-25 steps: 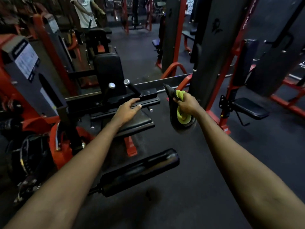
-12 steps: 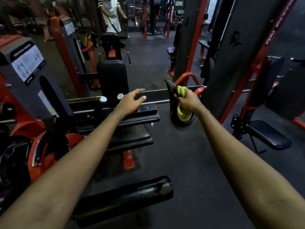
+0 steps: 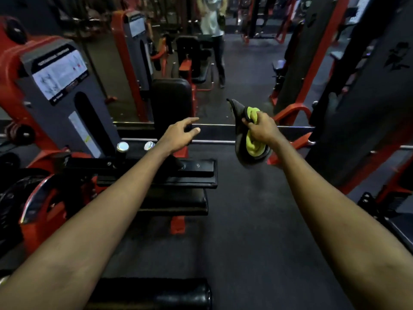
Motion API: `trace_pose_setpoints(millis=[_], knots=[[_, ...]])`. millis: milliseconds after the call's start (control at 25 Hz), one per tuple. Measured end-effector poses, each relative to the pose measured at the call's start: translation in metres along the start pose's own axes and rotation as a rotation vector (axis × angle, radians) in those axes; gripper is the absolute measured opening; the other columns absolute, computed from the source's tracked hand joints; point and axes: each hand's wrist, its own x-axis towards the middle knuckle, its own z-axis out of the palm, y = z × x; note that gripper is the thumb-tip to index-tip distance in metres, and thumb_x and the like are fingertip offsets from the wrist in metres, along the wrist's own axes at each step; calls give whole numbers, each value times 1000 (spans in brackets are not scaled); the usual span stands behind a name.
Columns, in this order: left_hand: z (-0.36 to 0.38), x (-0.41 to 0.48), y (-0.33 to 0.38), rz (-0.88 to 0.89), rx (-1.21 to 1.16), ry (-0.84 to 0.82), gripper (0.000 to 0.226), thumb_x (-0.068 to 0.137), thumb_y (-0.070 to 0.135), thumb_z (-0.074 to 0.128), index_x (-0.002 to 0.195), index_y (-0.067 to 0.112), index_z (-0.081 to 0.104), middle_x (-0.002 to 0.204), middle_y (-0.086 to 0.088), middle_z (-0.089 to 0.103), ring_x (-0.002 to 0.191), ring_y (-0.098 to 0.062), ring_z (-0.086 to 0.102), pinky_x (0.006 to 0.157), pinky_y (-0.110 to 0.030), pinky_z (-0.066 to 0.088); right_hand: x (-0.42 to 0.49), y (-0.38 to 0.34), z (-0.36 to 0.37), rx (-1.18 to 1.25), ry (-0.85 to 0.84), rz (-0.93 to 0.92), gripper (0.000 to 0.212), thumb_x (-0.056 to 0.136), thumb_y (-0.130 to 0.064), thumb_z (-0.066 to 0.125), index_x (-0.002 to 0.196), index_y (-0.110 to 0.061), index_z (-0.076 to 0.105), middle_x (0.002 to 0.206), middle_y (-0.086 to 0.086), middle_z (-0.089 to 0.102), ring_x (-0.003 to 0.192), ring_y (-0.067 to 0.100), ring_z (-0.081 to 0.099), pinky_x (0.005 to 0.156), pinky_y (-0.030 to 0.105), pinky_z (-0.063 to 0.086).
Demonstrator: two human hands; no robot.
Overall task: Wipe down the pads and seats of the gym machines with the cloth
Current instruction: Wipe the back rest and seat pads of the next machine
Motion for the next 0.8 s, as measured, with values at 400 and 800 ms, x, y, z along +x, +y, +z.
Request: trace_pose_setpoints(millis=[400, 800], knots=[[5, 78, -20, -275, 9, 198, 49, 96, 40, 62, 144, 34, 51, 142, 1, 58, 132, -16, 51, 103, -22, 36, 165, 4, 43, 83, -230, -157, 28, 100, -25, 61, 123, -8, 60, 125, 17, 65, 119, 34, 58, 89, 32, 41], [16, 177, -104, -407, -18, 265, 53, 99, 39, 58, 150, 34, 43, 149, -1, 50, 138, -19, 45, 99, -20, 32, 309, 9, 137, -24, -393, -291, 24, 100, -27, 61, 118, -12, 62, 109, 9, 66, 110, 31, 62, 78, 28, 37]])
